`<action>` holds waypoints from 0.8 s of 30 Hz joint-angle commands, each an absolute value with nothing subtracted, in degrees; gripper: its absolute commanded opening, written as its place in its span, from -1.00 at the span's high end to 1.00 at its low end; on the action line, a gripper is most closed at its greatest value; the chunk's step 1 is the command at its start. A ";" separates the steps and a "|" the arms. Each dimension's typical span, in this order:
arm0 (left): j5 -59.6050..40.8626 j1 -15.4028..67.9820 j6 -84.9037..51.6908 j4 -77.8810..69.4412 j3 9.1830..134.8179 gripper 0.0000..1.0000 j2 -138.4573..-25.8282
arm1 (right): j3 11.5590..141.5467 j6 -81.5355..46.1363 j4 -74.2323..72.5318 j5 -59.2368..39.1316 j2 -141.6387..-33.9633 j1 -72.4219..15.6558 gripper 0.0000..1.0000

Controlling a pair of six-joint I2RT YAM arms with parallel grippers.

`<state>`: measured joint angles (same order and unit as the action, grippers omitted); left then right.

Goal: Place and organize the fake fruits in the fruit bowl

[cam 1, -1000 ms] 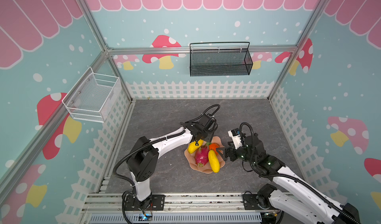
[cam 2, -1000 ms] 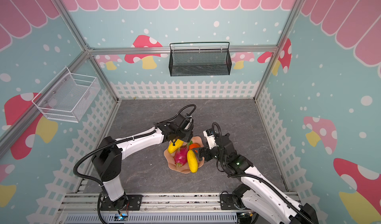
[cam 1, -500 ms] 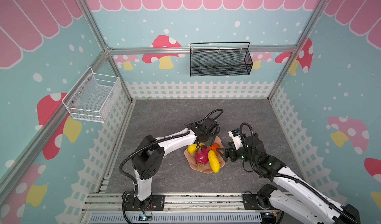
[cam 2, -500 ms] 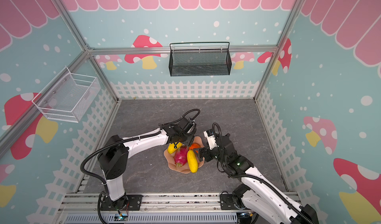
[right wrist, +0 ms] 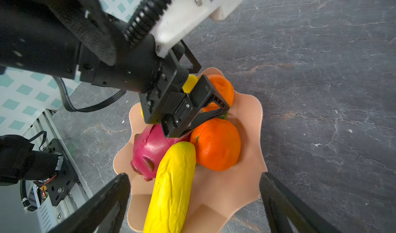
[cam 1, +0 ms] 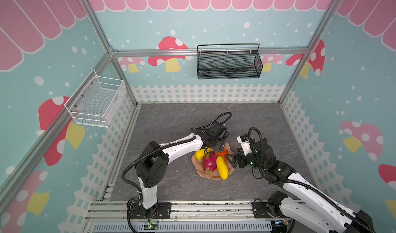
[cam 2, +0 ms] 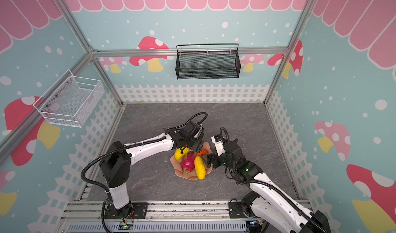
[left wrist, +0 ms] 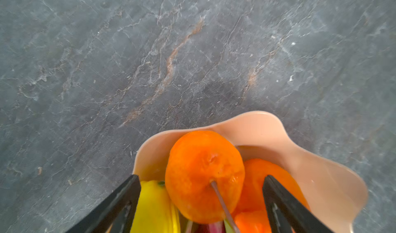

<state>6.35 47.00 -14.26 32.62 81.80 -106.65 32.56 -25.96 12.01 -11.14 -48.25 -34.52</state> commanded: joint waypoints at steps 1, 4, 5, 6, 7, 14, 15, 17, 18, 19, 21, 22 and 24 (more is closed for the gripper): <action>5.15 47.39 -13.49 32.81 81.99 -0.83 -101.34 | 34.40 -25.66 12.33 -10.21 -48.89 -33.68 -0.96; 7.53 47.33 -13.54 31.83 79.69 -0.93 -96.05 | 36.11 -24.91 12.23 -13.07 -51.14 -30.44 -0.96; 9.73 47.16 -13.48 31.31 78.40 -0.99 -93.73 | 36.98 -24.66 12.11 -13.77 -52.14 -29.31 -0.96; 12.96 46.77 -13.68 30.81 76.97 -0.99 -91.55 | 37.74 -24.61 11.90 -14.02 -53.26 -28.43 -0.96; 16.33 46.06 -13.99 30.24 75.44 -0.99 -89.66 | 38.50 -24.88 11.70 -14.05 -54.31 -27.74 -0.96; 31.07 28.68 -17.82 21.65 53.81 -0.99 -69.94 | 37.28 -29.69 1.10 -18.05 -59.32 -12.18 -0.96; 34.46 26.37 -17.60 19.85 49.90 -0.99 -66.89 | 36.05 -30.91 -1.43 -18.87 -59.37 -8.36 -0.96; 42.58 21.51 -17.00 13.91 41.17 -0.99 -60.26 | 32.89 -33.48 -7.24 -17.69 -59.64 -0.82 -0.96; 45.99 19.68 -16.52 10.06 37.03 -0.99 -57.74 | 31.30 -33.62 -10.07 -15.14 -60.12 1.91 -0.96; 47.54 18.18 -16.00 6.17 33.39 -0.99 -55.95 | 29.86 -32.96 -12.58 -11.36 -60.61 3.24 -0.96; 48.15 14.73 -14.35 -3.27 26.14 -0.99 -53.98 | 25.99 -29.96 -19.00 -1.30 -61.49 4.35 -0.96; 46.69 12.76 -12.93 -9.52 22.30 -0.99 -54.10 | 23.17 -27.32 -23.76 3.89 -61.68 4.39 -0.96; 41.39 9.12 -10.58 -21.49 16.56 -0.99 -56.18 | 17.29 -21.93 -34.07 8.14 -61.78 4.39 -0.96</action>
<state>41.80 12.38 -14.17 -1.78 22.24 -54.59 22.50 -27.94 -18.59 -2.92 -61.39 4.27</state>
